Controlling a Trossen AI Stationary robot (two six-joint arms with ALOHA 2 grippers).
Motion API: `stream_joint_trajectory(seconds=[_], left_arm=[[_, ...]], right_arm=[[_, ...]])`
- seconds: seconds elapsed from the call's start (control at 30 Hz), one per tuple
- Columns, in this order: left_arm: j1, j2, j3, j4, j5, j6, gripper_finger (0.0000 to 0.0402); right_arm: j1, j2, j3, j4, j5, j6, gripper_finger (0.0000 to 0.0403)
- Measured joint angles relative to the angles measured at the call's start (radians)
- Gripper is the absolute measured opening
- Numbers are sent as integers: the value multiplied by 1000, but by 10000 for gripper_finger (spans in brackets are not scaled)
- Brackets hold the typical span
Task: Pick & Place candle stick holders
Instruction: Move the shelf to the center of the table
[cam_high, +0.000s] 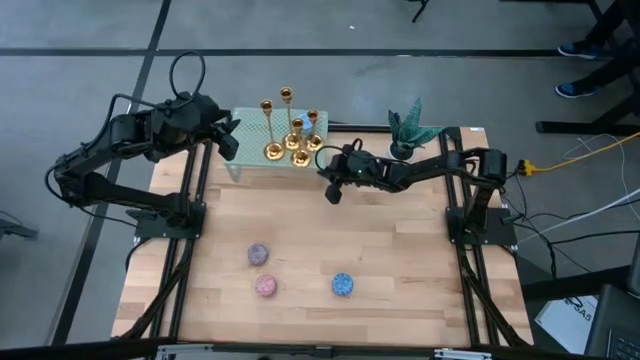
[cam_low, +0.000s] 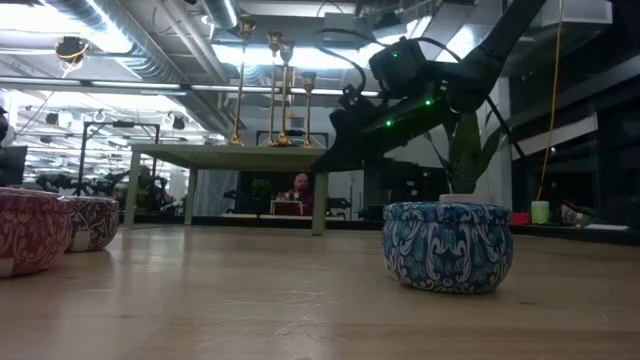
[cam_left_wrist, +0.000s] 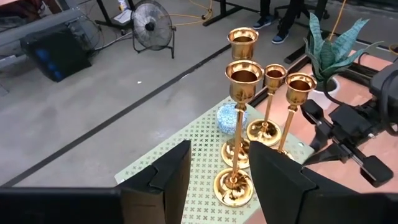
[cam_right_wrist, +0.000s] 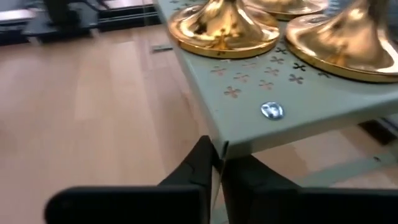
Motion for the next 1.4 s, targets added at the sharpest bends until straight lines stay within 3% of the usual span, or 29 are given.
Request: stream_joint_trajectory(seconds=[0.13,0.6,1.4], left_arm=[[0,0,0,0,0,0,157],[0,0,0,0,1,0,153],[0,0,0,2,11,0,153]], right_arm=[[2,-1,1,-6,-90,13,11],[41,-32,-11,-91,-75,51,14],[145,-341,-325,-121,0,183,13]])
